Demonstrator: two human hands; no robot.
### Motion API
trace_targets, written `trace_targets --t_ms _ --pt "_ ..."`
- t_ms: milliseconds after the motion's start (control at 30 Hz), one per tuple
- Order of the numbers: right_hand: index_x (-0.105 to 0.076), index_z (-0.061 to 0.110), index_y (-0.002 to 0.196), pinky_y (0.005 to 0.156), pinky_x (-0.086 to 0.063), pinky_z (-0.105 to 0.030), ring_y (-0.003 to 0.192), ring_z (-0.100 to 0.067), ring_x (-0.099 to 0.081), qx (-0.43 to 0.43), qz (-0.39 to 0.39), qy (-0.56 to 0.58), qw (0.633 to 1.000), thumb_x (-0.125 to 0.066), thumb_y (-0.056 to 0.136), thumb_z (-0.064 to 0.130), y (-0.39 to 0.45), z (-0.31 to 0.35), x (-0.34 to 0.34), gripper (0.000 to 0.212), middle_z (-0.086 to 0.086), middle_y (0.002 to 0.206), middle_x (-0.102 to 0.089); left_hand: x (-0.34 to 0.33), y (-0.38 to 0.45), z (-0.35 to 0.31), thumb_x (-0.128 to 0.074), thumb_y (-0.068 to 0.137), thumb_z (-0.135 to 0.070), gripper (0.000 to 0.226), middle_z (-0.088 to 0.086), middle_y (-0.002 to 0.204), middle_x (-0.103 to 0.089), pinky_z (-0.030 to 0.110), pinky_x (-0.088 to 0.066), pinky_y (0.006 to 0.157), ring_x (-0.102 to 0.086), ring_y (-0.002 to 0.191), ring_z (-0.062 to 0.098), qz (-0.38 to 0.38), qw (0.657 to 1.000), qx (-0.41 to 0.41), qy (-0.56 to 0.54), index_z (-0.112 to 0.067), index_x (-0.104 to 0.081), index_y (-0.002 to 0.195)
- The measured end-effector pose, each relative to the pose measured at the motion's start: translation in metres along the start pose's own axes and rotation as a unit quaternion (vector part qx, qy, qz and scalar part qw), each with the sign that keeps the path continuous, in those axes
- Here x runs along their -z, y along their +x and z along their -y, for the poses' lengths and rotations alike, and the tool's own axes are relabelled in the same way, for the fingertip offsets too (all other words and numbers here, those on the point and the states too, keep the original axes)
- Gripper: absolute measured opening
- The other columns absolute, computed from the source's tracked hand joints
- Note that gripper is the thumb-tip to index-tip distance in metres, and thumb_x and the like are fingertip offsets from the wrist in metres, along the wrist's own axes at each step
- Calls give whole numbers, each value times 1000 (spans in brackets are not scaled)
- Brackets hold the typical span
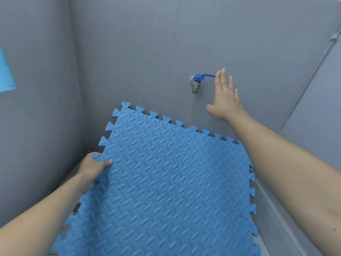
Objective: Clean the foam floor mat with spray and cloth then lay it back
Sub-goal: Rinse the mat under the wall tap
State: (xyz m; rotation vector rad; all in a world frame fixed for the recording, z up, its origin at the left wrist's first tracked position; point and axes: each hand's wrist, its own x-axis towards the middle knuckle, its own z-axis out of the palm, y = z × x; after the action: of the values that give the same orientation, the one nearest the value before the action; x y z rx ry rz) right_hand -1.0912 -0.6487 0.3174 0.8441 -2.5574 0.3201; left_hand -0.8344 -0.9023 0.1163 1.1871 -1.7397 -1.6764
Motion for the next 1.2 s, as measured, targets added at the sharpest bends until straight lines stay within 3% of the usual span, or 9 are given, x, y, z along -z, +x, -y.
trace_targets --t_ms 100,200,333,433,567,667,733,1067,1200 --pt "3 19 158 120 -6 -41 153 -24 4 -44 -97 178 978 -56 85 17 -37 -16 -18 93 2 166 7 5 0 -1 -80 77 -21 49 11 114 -63 47 -53 85 -64 95 32 0 1000 5 5 -15 -51 116" --pt "-19 11 154 117 -23 -37 147 -28 -25 -251 -185 304 900 -61 87 20 -127 -54 -71 80 -11 160 -27 8 0 -1 -78 80 -21 49 9 115 -62 42 -51 80 -63 97 30 3 1000 9 3 -16 -50 119" --pt "-21 11 152 103 -43 -50 133 -35 -46 -551 62 342 759 -86 64 55 -238 -125 -143 118 -16 148 -45 8 0 2 -76 82 -18 47 8 115 -59 41 -49 80 -59 95 28 10 1000 13 -5 -16 -48 119" --pt "-56 20 128 62 -54 -42 99 -28 -66 -550 190 456 673 -78 67 64 -263 -134 -138 78 -6 116 -67 9 0 1 -77 80 -20 49 7 118 -58 44 -50 85 -60 98 29 7 1000 15 3 -16 -49 120" --pt "-54 28 127 89 -55 -53 106 -28 -67 -499 94 456 731 -81 39 80 -251 -153 -142 106 1 121 -67 19 -4 -4 -82 74 -15 37 7 112 -63 40 -52 85 -63 83 22 32 999 7 -20 -16 -54 98" --pt "-48 20 122 97 -49 -46 106 -24 -61 -466 -7 429 774 -76 60 72 -236 -134 -122 85 2 120 -61 30 -7 -10 -90 62 -25 71 3 113 -64 46 -53 91 -66 96 22 47 999 -16 -16 -16 -47 118" --pt "-47 17 117 90 -47 -39 100 -22 -58 -442 -39 422 791 -73 75 60 -227 -127 -110 66 1 114 -58 34 -9 -17 -88 65 -24 72 2 115 -61 45 -52 91 -64 100 21 34 998 -49 -18 -18 -43 119" --pt "-43 24 115 90 -51 -44 95 -24 -62 -396 -13 399 827 -75 74 60 -227 -131 -109 63 1 102 -60 41 -10 -14 -85 68 -34 81 4 124 -46 37 -43 84 -49 107 23 8 995 -52 90 -15 -40 132" --pt "-43 18 114 81 -51 -42 80 -20 -60 -399 14 394 828 -76 73 59 -233 -134 -106 66 -2 96 -59 52 -5 -19 -85 64 -22 65 14 114 -67 43 -57 80 -68 98 33 143 986 12 81 -3 -59 121"
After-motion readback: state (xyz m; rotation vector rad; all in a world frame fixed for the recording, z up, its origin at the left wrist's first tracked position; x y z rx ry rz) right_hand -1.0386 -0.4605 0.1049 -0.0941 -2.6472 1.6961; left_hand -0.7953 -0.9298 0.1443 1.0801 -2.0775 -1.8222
